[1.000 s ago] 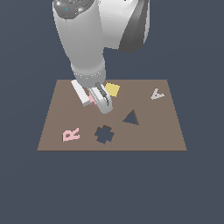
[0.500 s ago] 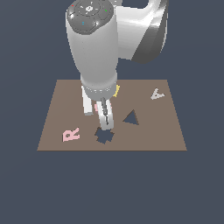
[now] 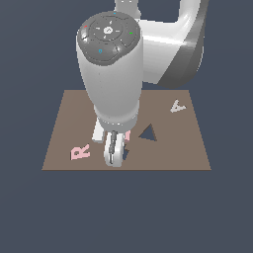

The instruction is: Insert a designated object into the corresponding slot on a board.

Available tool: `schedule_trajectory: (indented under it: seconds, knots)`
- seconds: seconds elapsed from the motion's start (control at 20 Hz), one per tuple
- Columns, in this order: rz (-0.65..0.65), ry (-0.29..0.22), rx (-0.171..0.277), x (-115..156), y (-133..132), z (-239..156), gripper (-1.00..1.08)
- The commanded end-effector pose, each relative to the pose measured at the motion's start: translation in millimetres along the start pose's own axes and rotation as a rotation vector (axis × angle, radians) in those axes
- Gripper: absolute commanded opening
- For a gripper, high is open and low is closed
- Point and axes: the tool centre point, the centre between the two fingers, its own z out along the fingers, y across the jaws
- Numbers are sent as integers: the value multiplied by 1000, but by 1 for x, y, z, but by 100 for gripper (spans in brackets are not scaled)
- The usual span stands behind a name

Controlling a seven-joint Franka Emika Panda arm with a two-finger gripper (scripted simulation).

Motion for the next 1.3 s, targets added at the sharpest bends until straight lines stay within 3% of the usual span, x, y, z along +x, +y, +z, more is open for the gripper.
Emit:
schedule_trajectory:
  seconds: [0.0,0.6,1.25]
  knots:
    - [66,0,0,-1,-11,-1,-100]
    - [251,0,0,0,-42,-2,-100]
    - [274,0,-1,1,-45,8,-100]
